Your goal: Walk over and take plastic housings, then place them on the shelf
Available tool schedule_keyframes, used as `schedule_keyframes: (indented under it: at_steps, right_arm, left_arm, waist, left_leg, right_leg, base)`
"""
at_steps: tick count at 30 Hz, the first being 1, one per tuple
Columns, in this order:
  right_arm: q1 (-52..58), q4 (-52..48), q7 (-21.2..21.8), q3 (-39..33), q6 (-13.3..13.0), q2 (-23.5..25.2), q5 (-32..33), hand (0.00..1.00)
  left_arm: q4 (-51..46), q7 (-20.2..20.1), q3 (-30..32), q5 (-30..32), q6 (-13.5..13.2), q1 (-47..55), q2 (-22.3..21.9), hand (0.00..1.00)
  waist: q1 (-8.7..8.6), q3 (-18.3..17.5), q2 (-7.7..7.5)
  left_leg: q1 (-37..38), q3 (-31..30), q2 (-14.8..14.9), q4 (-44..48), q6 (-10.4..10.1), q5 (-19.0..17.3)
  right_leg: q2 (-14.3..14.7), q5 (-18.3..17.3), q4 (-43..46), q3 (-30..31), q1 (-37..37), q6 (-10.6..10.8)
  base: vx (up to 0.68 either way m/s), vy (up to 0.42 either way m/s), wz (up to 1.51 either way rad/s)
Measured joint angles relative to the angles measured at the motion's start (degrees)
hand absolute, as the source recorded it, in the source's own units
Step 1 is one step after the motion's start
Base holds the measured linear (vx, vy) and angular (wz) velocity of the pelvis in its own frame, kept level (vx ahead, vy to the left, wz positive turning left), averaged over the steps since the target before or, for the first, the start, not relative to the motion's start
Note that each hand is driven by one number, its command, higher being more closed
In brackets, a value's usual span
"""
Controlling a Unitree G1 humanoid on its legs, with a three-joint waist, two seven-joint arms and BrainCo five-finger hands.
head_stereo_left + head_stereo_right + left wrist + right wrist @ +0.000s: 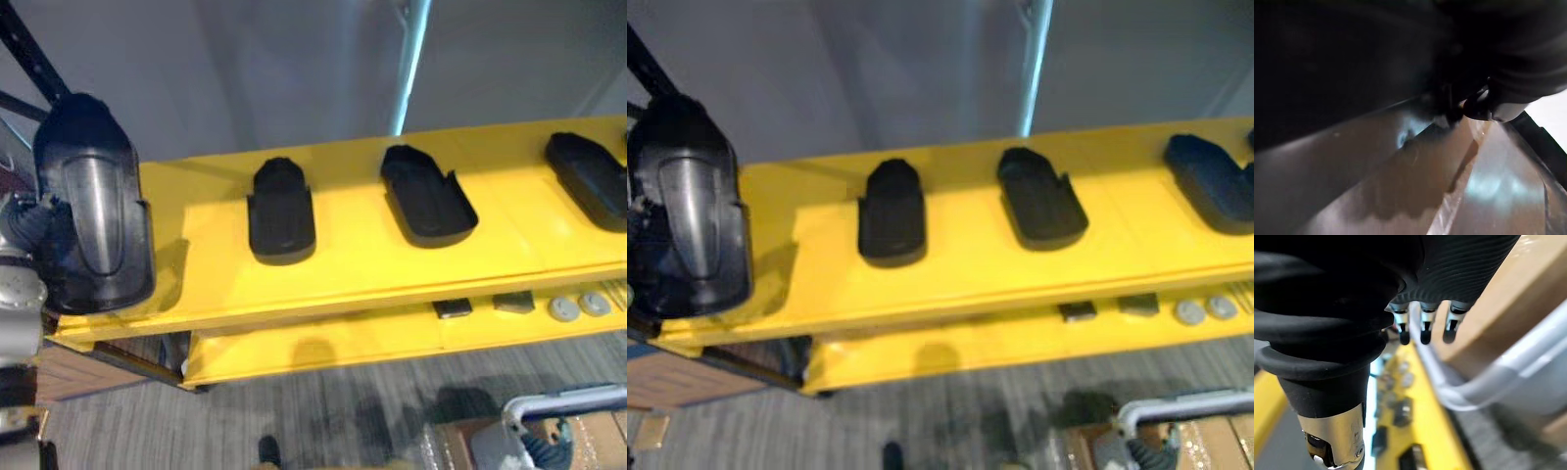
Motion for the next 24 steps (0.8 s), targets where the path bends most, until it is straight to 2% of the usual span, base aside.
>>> schedule_keyframes:
  at_steps: [5, 9, 15, 18, 19, 23, 24]
  right_arm:
    - [-2.25, 2.13, 3.29, 0.48, 0.09, -1.27, 1.37, 0.00]
    - [-3.53, 2.15, 4.86, 2.59, 0.12, -2.59, 2.25, 0.00]
    - [-3.65, 2.15, 5.82, 2.82, 0.33, -2.61, 3.78, 0.00]
    - [-3.75, 2.10, 6.13, 2.83, 0.33, -2.61, 3.77, 0.00]
    - [-4.02, 1.99, 6.80, 2.83, 0.30, -2.62, 3.77, 0.00]
    - [-4.75, 1.63, 7.08, 2.81, 0.29, -2.69, 3.78, 0.00]
    - [-4.77, 1.55, 7.18, 2.80, 0.28, -2.97, 3.78, 0.00]
  left_arm:
    - [4.01, 1.19, -0.10, 0.09, 2.29, -6.72, 0.02, 1.00]
    - [7.33, 2.09, -0.22, 0.06, 3.63, -13.29, 0.83, 1.00]
    - [8.18, 4.92, -2.66, 0.67, 3.62, -19.25, 2.09, 1.00]
    - [8.23, 6.54, -4.23, 1.40, 3.62, -20.61, 2.11, 1.00]
    - [8.24, 7.56, -4.55, 3.85, 3.62, -21.81, 2.11, 1.00]
    - [8.24, 7.96, -4.97, 7.61, 4.29, -26.24, 2.12, 1.00]
    - [8.30, 7.66, -6.32, 8.76, 5.15, -27.34, 2.16, 1.00]
  waist:
    - [0.19, 5.15, 0.19]
    - [0.22, 9.20, -0.19]
    - [0.06, 11.47, -2.16]
    - [0.21, 12.00, -2.29]
    - [0.21, 12.89, -2.36]
    - [0.24, 15.44, -2.45]
    - [0.24, 15.87, -2.39]
  left_leg:
    - [-1.50, 0.14, 1.01, -0.02, -0.12, 0.86]
    - [-3.33, 1.78, 1.73, -0.03, 0.34, 1.99]
    - [-5.11, 2.72, 1.90, 0.01, 0.20, 2.59]
    - [-5.60, 2.78, 1.95, 0.03, 0.16, 2.73]
    - [-5.30, 2.99, 2.05, 0.04, 0.15, 2.71]
    - [-6.42, 3.19, 2.37, 1.58, 0.16, 2.07]
    - [-7.26, 3.28, 2.43, 2.50, 0.23, 1.76]
  right_leg:
    - [1.13, -0.36, 0.33, 1.37, -1.80, -0.04]
    - [1.93, -0.44, 0.62, 4.14, -4.90, 1.49]
    - [2.25, 0.19, 1.48, 5.78, -7.85, 1.87]
    - [2.40, 0.36, 1.59, 6.25, -8.56, 1.81]
    - [2.61, 0.38, 1.75, 7.15, -8.61, 1.77]
    - [2.73, 0.37, 2.41, 7.66, -9.66, 1.76]
    - [2.72, 0.38, 2.55, 7.94, -10.28, 1.76]
  base:
    - [-0.09, -0.014, -0.04]
    - [-0.16, -0.006, -0.17]
    - [-0.01, -0.002, -0.09]
    - [0.03, -0.008, -0.02]
    - [0.05, -0.012, -0.06]
    - [0.00, -0.014, -0.06]
    - [-0.03, -0.015, -0.10]
